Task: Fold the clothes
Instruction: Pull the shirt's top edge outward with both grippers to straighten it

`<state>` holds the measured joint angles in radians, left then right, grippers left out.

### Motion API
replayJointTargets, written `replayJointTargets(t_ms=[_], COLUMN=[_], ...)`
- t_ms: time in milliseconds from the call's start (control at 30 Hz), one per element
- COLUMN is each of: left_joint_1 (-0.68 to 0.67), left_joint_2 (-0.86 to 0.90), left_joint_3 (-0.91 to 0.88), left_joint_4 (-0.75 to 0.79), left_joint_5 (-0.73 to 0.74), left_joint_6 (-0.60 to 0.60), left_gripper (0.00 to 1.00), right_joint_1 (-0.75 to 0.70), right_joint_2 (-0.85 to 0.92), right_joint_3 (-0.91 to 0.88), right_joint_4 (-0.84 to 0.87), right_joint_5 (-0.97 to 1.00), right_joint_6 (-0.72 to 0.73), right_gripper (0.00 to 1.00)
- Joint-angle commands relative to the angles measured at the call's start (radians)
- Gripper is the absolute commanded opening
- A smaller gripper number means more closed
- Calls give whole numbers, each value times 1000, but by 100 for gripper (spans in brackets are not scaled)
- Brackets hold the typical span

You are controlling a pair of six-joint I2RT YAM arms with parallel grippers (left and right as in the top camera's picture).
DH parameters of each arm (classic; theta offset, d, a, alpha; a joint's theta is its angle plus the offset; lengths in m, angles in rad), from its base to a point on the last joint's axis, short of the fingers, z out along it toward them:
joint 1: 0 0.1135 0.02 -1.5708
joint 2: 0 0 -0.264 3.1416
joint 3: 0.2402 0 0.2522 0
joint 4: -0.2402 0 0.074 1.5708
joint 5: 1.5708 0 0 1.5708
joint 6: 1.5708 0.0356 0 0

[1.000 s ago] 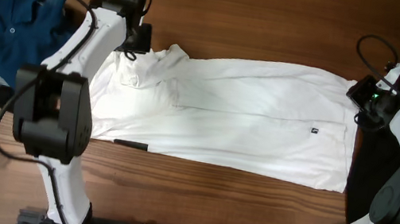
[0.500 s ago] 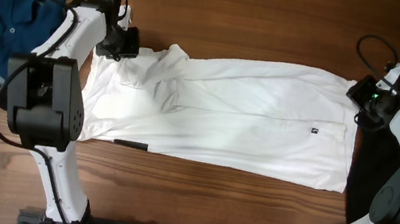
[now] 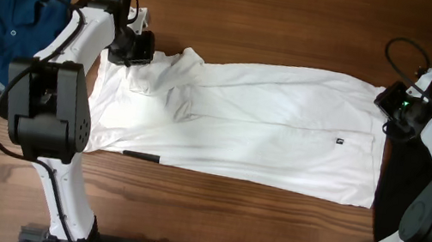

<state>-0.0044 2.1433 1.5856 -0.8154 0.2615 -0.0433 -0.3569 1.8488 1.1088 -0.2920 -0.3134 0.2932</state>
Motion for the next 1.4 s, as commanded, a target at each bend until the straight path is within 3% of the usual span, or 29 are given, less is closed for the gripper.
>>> replayJointTargets(t_ms=[0, 167, 367, 500, 600, 867, 1167, 1367], left_joint_1=[5, 29, 69, 70, 70, 70, 70, 70], left_joint_2=[5, -42, -126, -164, -181, -199, -212, -212], left_joint_3=[-4, -3, -3, -3, -3, -3, -3, -3], left_joint_4=[1, -11, -29, -34, -34, -49, -49, -49], left_joint_5=[26, 26, 26, 26, 26, -16, -16, -16], left_joint_6=[10, 10, 9, 9, 9, 9, 9, 9], left_gripper=[4, 4, 4, 4, 4, 4, 4, 4], right_joint_1=[-2, -2, -2, -2, -2, -2, 1, 0], right_joint_2=[-24, -24, -23, -11, 19, 167, 236, 255], right_joint_3=[-4, -4, -4, -4, -4, -4, -4, -3], right_joint_4=[7, 18, 41, 119, 162, 298, 377, 389], right_joint_5=[-8, -8, -8, 8, 8, 114, 28, -65], right_joint_6=[-5, -61, -223, -245, -240, -197, -133, -127], right_gripper=[5, 6, 16, 47, 63, 66, 63, 43])
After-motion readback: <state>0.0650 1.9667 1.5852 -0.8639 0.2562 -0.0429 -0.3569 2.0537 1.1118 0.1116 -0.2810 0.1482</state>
